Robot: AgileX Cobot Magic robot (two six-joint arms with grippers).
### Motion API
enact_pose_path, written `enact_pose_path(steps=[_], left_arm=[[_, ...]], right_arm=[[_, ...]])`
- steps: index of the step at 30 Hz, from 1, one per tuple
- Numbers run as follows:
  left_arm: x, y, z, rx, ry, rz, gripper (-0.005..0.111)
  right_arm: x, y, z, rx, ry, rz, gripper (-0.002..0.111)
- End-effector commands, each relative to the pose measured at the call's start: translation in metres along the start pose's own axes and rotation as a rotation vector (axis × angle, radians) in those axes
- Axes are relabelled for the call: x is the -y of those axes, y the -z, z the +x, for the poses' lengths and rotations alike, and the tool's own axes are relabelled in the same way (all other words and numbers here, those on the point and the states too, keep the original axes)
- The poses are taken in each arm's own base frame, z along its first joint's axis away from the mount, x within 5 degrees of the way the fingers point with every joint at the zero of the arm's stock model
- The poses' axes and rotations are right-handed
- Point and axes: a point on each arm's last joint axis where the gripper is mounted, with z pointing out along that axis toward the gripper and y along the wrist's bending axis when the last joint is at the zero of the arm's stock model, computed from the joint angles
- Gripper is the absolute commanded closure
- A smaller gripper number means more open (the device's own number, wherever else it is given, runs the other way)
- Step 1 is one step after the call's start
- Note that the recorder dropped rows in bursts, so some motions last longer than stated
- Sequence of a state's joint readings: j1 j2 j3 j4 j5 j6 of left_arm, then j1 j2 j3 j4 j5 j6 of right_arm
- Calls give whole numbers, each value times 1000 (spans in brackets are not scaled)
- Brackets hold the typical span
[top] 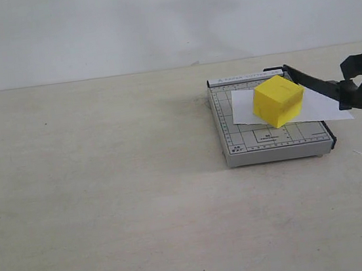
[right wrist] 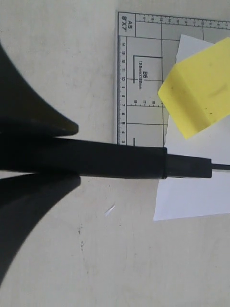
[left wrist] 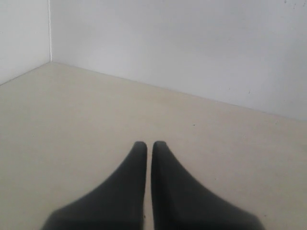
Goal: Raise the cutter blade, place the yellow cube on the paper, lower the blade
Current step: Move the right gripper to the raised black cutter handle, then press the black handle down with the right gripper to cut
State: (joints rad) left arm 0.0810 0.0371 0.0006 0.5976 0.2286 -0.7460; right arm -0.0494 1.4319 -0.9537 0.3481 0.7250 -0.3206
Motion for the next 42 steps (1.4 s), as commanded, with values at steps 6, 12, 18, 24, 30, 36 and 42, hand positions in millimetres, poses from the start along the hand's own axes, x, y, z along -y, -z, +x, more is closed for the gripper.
enact_pose_path(steps=[6,12,18,24,30,36,42], left_arm=[[0,0,0,-7,19,-4,102],[-3,0,-2,25,74,-32,102],[-3,0,-3,29,70,-35,102],[-4,0,-4,39,74,-40,102],[-1,0,-6,64,62,-12,102],[-1,0,-6,65,60,-12,102],[-4,0,-4,44,77,-40,102]], right_arm=[[1,-10,16,-57,12,-9,108],[2,-22,36,-93,-20,-18,108],[1,-33,50,-80,-3,-43,108],[8,-42,55,44,26,25,108],[15,-50,66,122,62,103,108],[-5,-60,77,207,197,159,108],[-20,-61,76,343,263,212,108]])
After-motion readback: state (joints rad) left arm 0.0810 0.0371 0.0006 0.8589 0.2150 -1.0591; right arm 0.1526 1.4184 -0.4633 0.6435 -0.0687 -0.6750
